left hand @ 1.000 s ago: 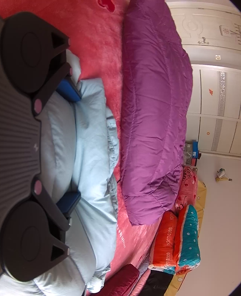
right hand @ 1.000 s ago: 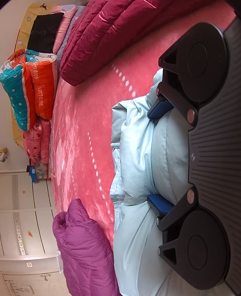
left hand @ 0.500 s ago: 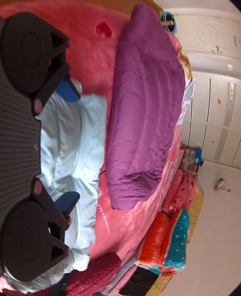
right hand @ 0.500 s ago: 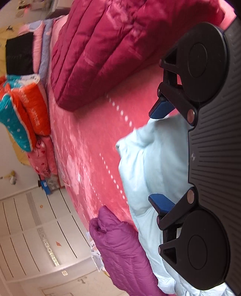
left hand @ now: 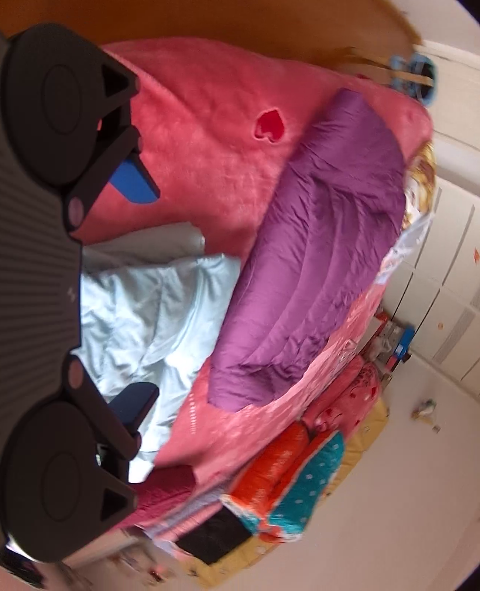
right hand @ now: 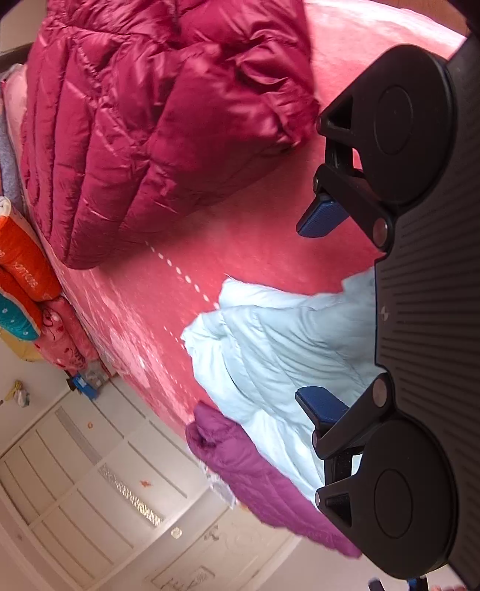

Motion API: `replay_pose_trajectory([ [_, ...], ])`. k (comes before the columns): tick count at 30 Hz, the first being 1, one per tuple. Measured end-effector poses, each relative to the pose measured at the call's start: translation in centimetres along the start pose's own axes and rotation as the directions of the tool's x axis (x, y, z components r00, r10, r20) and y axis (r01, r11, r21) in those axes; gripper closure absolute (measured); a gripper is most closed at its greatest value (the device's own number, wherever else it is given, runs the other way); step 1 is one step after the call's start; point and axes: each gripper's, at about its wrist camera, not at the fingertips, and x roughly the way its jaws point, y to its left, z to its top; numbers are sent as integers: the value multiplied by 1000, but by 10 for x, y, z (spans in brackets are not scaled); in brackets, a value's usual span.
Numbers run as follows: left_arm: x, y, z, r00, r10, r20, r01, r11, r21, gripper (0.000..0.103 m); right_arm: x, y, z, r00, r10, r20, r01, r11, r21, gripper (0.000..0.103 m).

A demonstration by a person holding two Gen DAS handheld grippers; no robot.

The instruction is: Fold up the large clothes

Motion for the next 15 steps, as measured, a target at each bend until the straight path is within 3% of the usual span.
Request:
replay_pose_trajectory([
  [6, 39, 35, -2, 992, -114, -49, 105, 981, -164, 1, -1, -22, 1, 997, 80, -16, -78, 991, 108, 0],
  [10, 63, 43, -2, 984, -166, -65, 149, 966, -212, 1, 14, -30, 3, 993, 107, -39, -99, 981, 169, 0],
  [15, 89, 52, 0, 967, -235, -99, 205, 946, -251, 1, 26, -28, 5, 993, 102, -60, -91, 984, 155, 0],
])
